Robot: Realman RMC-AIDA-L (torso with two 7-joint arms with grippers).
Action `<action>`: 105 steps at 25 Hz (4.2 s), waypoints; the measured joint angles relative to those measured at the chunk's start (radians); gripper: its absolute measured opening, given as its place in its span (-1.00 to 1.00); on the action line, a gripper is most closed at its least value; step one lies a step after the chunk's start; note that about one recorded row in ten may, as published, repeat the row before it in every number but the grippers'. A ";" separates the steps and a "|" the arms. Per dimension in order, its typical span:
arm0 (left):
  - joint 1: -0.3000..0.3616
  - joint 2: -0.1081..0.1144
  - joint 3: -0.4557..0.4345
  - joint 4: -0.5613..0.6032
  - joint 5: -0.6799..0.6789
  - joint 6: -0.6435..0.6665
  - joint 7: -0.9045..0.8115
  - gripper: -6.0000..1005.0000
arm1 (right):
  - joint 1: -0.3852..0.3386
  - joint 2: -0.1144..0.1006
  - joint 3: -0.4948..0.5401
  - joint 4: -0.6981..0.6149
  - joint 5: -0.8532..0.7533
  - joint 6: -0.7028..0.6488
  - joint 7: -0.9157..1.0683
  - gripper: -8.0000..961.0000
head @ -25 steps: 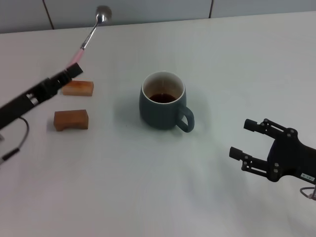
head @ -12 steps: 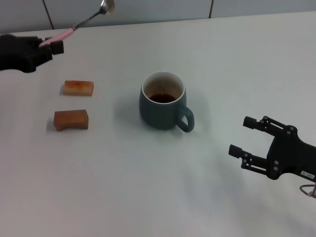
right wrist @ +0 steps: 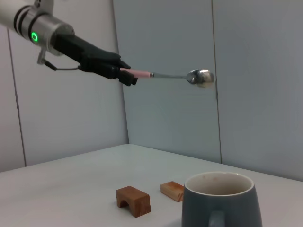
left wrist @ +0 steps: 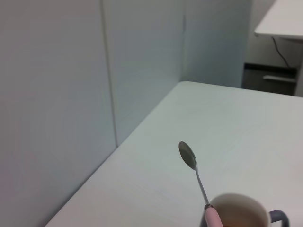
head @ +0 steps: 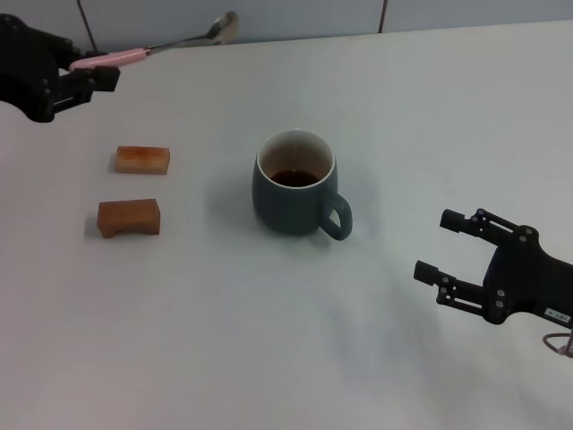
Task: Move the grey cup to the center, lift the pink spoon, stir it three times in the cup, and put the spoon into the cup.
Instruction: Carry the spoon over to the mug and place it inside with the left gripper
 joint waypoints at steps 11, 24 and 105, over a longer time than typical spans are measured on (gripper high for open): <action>-0.079 -0.003 0.133 0.100 0.100 0.069 -0.029 -0.73 | 0.001 0.000 0.000 0.003 0.004 0.002 -0.004 0.64; -0.194 -0.014 0.343 0.216 0.289 0.095 -0.125 -0.73 | 0.007 0.000 0.000 0.006 0.005 0.005 -0.005 0.64; -0.427 -0.027 0.902 -0.006 0.630 -0.013 -0.233 -0.73 | 0.049 0.002 -0.009 0.056 -0.002 0.028 -0.028 0.64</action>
